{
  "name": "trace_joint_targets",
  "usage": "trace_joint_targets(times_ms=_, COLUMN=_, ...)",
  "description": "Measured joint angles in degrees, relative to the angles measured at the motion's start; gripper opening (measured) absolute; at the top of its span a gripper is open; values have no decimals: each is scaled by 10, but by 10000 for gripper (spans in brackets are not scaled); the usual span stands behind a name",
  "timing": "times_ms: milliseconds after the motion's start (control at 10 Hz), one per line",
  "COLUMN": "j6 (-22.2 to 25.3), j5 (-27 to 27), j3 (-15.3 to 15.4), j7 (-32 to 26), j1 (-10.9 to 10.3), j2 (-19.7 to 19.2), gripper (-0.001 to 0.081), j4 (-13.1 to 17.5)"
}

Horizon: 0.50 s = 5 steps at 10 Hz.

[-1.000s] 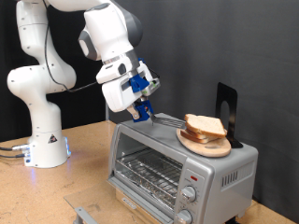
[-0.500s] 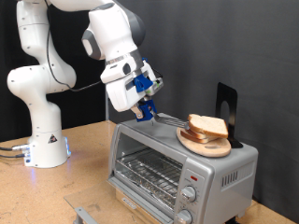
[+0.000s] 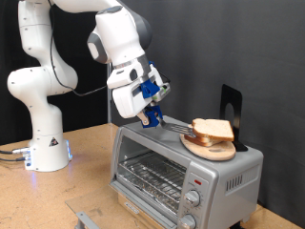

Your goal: Make a piece of toast with the oven

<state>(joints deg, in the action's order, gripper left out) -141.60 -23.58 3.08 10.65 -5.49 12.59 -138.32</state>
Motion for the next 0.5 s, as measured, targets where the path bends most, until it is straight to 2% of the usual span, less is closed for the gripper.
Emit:
trace_joint_targets(times_ms=200, j6=10, j5=0, j3=1, j7=-5, j1=-1, j2=-11, gripper=433, j4=11)
trace_joint_targets(times_ms=500, j6=41, j5=-1, j3=7, j7=-43, j1=-11, j2=-11, gripper=433, j4=18)
